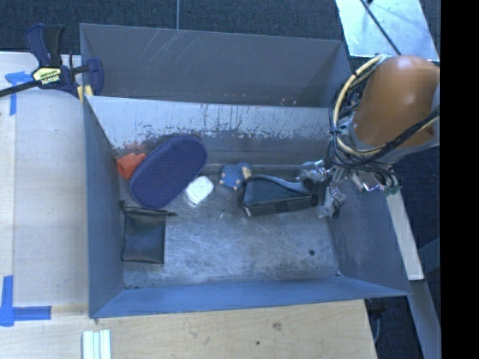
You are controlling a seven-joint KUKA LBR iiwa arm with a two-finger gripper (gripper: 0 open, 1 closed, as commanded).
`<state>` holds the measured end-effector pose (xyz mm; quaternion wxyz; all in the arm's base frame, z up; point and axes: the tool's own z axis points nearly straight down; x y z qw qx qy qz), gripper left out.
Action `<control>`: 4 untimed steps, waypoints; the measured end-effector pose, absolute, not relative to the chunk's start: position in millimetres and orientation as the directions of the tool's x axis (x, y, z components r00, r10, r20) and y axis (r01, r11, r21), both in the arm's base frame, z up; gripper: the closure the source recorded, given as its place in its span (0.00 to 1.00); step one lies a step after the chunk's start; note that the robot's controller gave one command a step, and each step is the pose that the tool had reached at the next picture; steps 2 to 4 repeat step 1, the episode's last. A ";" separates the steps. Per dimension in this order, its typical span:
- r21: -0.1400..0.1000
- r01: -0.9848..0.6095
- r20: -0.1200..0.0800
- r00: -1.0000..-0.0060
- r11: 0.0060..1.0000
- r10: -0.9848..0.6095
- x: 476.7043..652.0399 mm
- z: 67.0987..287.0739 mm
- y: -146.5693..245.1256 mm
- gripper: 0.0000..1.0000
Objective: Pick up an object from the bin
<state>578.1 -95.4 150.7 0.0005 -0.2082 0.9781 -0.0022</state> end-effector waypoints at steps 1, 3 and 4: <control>-0.005 -0.423 -0.003 -0.906 0.906 -0.423 580.7 232.7 -105.4 1.00; -0.005 -0.423 -0.003 -0.906 0.906 -0.423 580.7 232.7 -105.4 1.00; -0.005 -0.423 -0.003 -0.906 0.906 -0.423 580.7 232.7 -105.4 1.00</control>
Offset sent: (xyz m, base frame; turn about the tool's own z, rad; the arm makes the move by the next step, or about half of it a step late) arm 0.0021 -0.0080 0.0797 -0.0202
